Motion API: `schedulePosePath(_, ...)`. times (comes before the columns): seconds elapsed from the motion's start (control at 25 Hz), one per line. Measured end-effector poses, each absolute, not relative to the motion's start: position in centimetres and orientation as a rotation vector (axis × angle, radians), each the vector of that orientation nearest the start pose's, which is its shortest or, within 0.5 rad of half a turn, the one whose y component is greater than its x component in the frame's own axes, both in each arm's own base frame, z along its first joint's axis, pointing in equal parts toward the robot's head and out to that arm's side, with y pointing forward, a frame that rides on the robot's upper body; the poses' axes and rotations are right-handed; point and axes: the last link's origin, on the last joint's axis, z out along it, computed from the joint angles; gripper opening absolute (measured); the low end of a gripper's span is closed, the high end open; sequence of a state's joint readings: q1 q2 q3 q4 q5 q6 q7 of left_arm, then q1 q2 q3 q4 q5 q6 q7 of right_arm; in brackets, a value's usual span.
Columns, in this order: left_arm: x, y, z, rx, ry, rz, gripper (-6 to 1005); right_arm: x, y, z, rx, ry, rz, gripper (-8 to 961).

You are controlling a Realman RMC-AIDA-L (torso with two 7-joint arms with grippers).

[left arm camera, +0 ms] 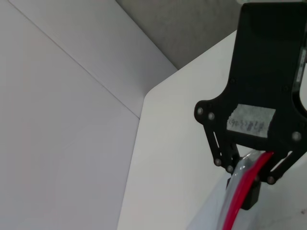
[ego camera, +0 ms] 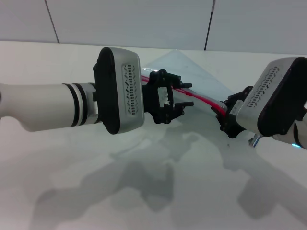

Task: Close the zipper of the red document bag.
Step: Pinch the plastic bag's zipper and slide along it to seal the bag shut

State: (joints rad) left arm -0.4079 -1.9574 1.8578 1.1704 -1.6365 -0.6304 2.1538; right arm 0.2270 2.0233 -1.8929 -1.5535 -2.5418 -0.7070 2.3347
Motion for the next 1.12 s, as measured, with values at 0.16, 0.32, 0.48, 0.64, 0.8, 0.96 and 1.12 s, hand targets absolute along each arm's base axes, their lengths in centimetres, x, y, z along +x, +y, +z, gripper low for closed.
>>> schedulePosePath(0.16,-15.79,35.80,-5.72,-2.480,0.622,-0.173,369,16.83,33.17,-4.33,-2.442,0.143,-0.084,49)
schedulePosePath(0.32,-15.75,35.78,-5.76,-2.480,0.622,-0.174,351,16.87,33.17,-4.35,-2.443,0.144,-0.085,50)
schedulePosePath(0.48,-15.70,35.75,-5.87,-2.480,0.621,-0.177,295,16.87,33.17,-4.35,-2.443,0.144,-0.085,50)
schedulePosePath(0.64,-15.68,35.75,-5.87,-2.479,0.622,-0.177,238,16.86,33.15,-4.38,-2.444,0.143,-0.086,50)
schedulePosePath(0.8,-15.73,35.97,-5.80,-2.456,0.637,-0.159,205,16.81,33.16,-4.40,-2.445,0.141,-0.085,49)
schedulePosePath(0.96,-15.99,35.99,-5.87,-2.428,0.645,-0.137,185,16.82,33.12,-4.47,-2.447,0.140,-0.086,49)
schedulePosePath(1.12,-15.93,36.00,-6.01,-2.421,0.643,-0.136,170,16.81,33.06,-4.56,-2.450,0.139,-0.087,49)
